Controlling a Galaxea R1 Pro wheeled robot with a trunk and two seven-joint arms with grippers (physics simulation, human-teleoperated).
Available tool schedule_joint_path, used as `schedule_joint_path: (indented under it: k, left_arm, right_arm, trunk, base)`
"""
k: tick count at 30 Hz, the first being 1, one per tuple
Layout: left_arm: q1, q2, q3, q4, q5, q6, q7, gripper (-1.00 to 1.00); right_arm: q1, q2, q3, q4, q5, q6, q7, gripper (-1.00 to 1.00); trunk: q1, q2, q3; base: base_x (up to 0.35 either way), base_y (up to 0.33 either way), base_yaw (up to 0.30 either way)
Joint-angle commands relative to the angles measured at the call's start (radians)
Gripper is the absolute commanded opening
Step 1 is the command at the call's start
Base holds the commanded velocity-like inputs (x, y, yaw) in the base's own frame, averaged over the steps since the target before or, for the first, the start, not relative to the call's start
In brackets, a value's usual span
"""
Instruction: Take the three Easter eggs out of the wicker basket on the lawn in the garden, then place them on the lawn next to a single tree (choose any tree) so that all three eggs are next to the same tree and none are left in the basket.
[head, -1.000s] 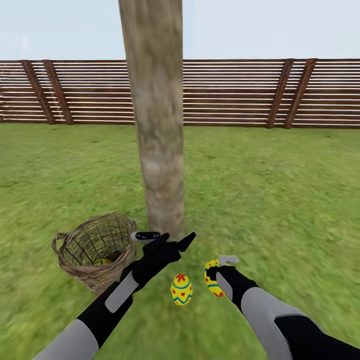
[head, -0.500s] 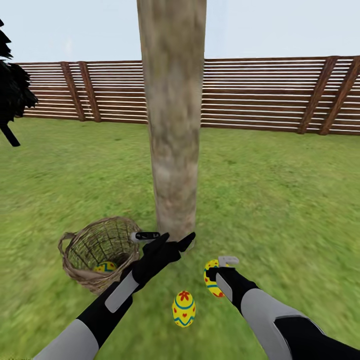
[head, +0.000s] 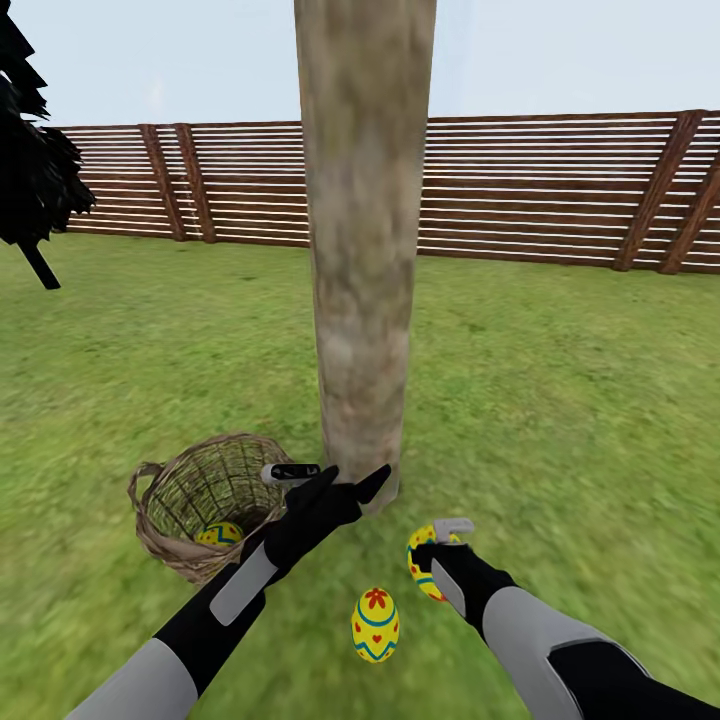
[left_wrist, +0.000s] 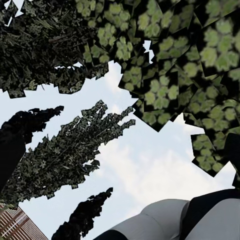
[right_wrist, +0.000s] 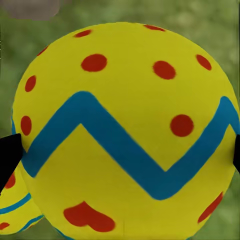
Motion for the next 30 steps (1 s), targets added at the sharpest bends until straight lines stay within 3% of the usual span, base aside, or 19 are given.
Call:
schedule_joint_path:
  k: [1, 17, 25, 30]
  left_arm:
    - [-0.001, 0.001, -0.005, -0.001, 0.009, 0.011, -0.001, 1.00]
    - [-0.001, 0.003, -0.003, -0.015, 0.011, 0.010, -0.002, 1.00]
    - [-0.002, 0.002, 0.002, -0.090, 0.012, 0.013, -0.001, 1.00]
    - [-0.003, 0.015, 0.007, -0.236, 0.014, 0.028, -0.003, 1.00]
  right_arm:
    - [0.000, -0.001, 0.009, -0.001, -0.007, 0.002, -0.005, -1.00]
    - [0.000, -0.001, 0.010, -0.001, -0.007, -0.004, -0.005, -1.00]
    - [0.000, -0.001, 0.010, -0.001, -0.007, -0.030, -0.005, -1.00]
    - [0.000, -0.001, 0.010, -0.001, -0.007, -0.030, -0.005, -1.00]
  trunk:
    - [0.000, 0.000, -0.001]
    - [0.053, -0.098, -0.045]
    - [0.064, -0.114, -0.074]
    - [0.066, -0.115, -0.094]
  base:
    - [0.000, 0.000, 0.000]
    - [0.000, 0.000, 0.000]
    - [0.000, 0.000, 0.000]
    - [0.000, 0.000, 0.000]
